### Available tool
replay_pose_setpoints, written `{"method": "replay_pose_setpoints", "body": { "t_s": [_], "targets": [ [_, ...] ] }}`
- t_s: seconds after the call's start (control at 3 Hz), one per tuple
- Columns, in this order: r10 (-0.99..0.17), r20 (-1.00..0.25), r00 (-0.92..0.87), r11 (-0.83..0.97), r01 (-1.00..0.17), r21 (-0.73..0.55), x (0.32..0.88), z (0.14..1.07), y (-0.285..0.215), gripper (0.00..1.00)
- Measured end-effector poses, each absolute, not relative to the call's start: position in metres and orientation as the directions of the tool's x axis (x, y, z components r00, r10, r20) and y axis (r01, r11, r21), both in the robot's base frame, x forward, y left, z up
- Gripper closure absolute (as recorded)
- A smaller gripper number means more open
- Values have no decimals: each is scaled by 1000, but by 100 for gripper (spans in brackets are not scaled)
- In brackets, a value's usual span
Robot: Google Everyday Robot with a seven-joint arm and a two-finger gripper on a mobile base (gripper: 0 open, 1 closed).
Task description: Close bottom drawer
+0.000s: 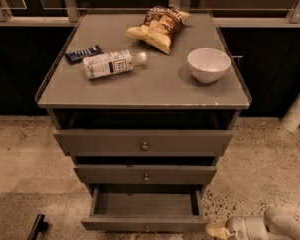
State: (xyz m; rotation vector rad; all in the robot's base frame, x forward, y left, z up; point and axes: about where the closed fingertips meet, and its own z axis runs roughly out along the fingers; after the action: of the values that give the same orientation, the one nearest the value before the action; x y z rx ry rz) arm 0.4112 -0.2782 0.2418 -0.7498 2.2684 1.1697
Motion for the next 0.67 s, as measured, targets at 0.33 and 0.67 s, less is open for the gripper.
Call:
{"method": "replay_pose_setpoints", "body": {
  "t_s": [0.33, 0.67],
  "targets": [
    [-249, -620, -744, 478, -651, 589, 405, 239, -272, 100],
    [-232, -614, -755, 487, -636, 598, 406, 233, -274, 100]
  ]
}}
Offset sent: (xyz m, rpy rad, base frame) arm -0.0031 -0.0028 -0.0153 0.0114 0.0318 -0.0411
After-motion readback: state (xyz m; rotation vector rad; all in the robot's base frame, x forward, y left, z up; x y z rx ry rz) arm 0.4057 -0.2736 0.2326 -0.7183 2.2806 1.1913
